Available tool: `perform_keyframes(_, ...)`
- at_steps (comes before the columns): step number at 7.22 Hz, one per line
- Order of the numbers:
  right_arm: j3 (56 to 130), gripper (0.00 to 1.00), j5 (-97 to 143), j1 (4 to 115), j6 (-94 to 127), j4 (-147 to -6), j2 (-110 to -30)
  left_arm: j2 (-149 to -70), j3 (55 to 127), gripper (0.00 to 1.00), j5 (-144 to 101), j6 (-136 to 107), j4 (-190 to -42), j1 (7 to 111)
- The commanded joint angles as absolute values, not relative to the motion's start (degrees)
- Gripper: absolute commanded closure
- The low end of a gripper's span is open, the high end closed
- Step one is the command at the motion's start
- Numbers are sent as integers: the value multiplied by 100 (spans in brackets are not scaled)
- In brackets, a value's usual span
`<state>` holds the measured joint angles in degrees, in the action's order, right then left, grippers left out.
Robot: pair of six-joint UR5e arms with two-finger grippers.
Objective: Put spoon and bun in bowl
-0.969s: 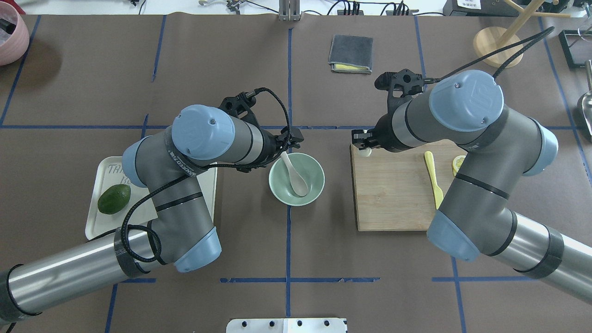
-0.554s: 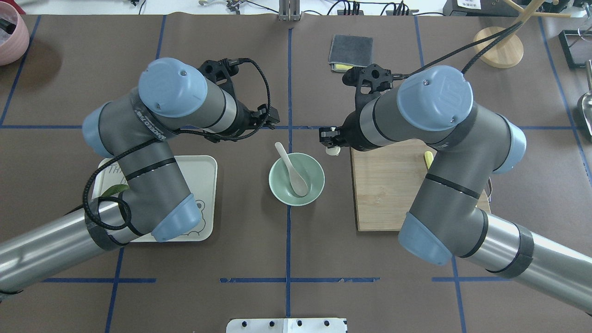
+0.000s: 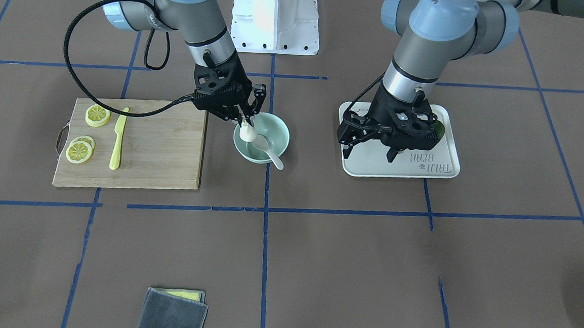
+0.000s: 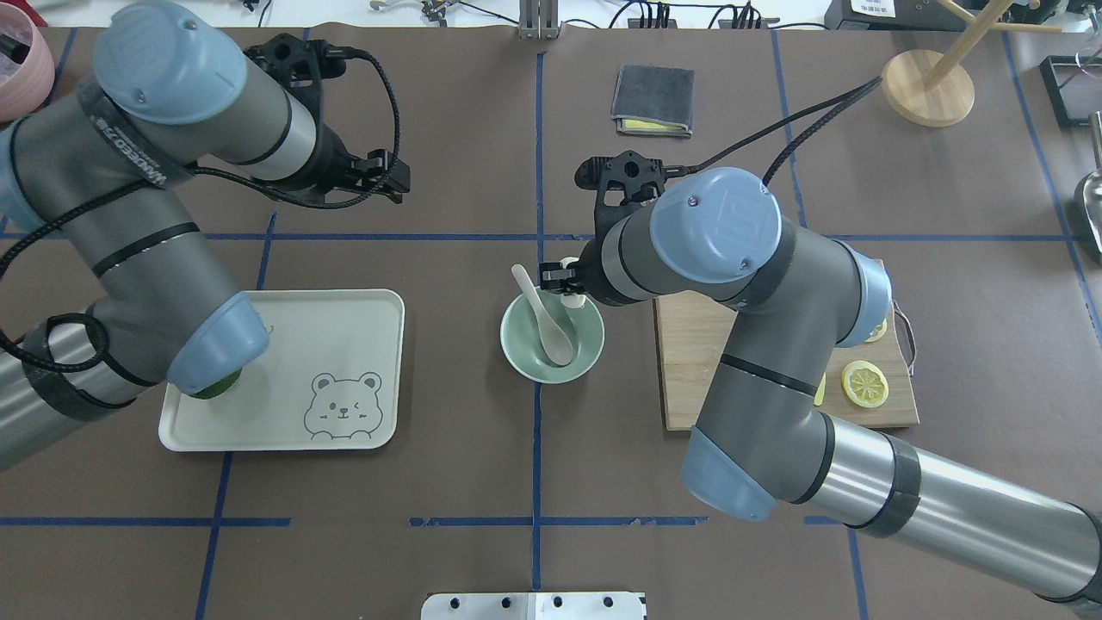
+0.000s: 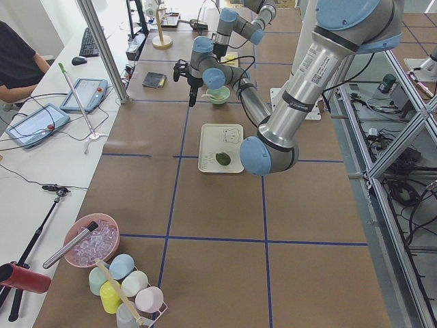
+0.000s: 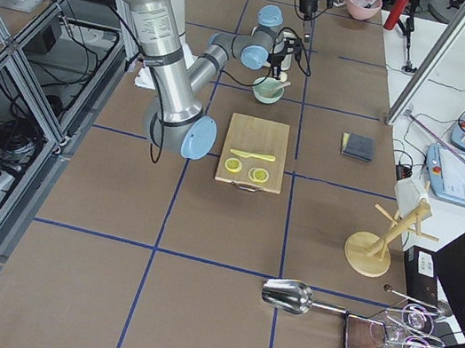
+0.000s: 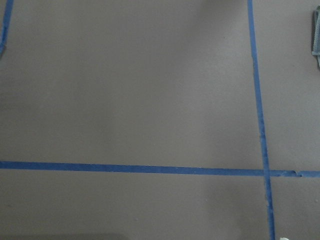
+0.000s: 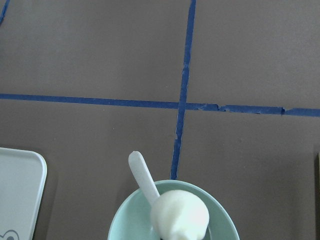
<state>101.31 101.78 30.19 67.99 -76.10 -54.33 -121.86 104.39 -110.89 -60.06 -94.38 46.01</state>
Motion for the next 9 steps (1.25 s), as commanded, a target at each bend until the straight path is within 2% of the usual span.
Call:
perform_keyframes(1,10002,99,10143,2918,6803,-7611,-5353,-11919,10582,0,-11118,-5355,-9299,4947)
perform_keyframes(2,9993,62,10143,2901,6811,-7611,-5353,-11805,10591,0,-11127,-5039,-9281,5131)
perform_keyframes(3,9993,5,10143,2900,6812,-7611,-5353,-11708,10600,0,-11127,-4906,-9281,5176)
perform_keyframes(4,9993,0,10143,2900,6881,-7603,-5344,-11637,10608,0,-11127,-4843,-9281,5203)
perform_keyframes(9,9993,0,10143,2883,7093,-7603,-5309,-11584,10591,0,-11127,-4333,-9097,5484)
